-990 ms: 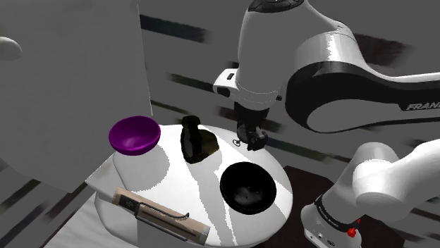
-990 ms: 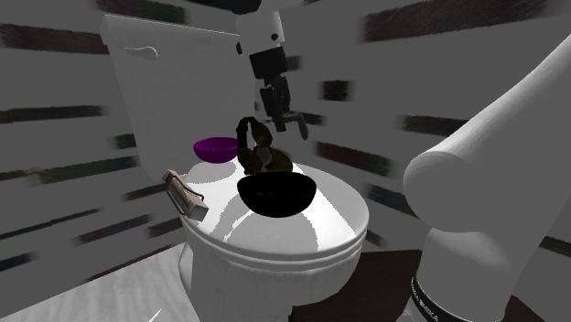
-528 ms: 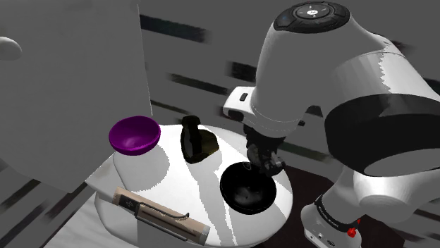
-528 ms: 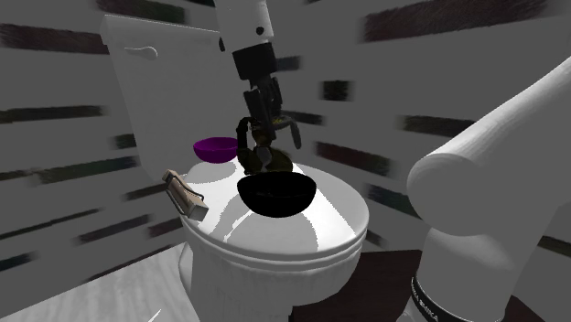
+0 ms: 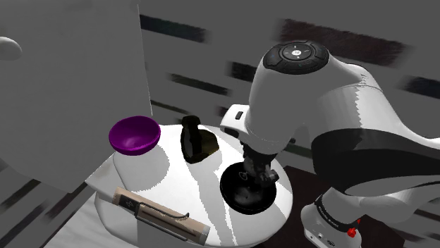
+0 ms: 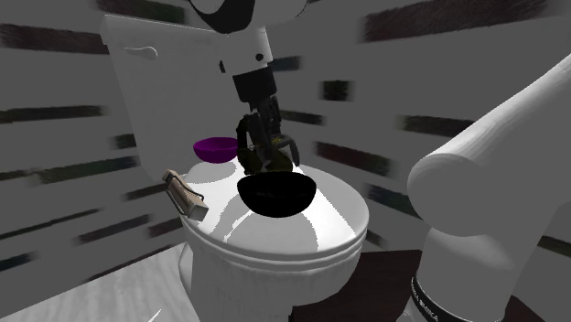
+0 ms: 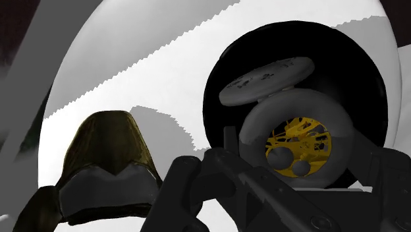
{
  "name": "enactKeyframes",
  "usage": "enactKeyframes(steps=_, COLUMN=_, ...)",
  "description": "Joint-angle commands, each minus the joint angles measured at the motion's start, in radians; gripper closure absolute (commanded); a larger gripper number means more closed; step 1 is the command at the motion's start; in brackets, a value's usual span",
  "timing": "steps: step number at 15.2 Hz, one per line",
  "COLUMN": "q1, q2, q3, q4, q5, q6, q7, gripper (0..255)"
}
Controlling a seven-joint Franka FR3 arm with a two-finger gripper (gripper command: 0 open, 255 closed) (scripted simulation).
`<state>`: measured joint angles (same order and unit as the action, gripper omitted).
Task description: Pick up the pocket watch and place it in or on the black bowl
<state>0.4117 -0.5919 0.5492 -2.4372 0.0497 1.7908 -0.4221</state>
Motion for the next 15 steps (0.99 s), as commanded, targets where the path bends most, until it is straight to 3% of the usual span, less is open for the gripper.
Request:
enactKeyframes(steps=1, q1=0.002, q2=0.004, q3=0.007, q4=-0.025, q5=0.003, q6=0.029, q7=0.006, gripper=255)
enactKeyframes(steps=6, q1=0.001, q2=0.023, q3=0.025, q4=-0.075, q5=0.006, q6=0.096, q7=0.022, gripper=255)
enactKeyframes(steps=13, q1=0.001, q2=0.023, q3=0.025, q4=-0.075, q5=0.006, q6=0.096, q7=0.022, gripper=255)
enactKeyframes(steps=14, q1=0.001, q2=0.023, q3=0.025, q4=-0.075, q5=0.006, q6=0.096, q7=0.022, gripper=0)
enactKeyframes(steps=15, q1=0.001, q2=0.023, q3=0.025, q4=-0.075, q5=0.006, q6=0.096, q7=0.022, gripper=0)
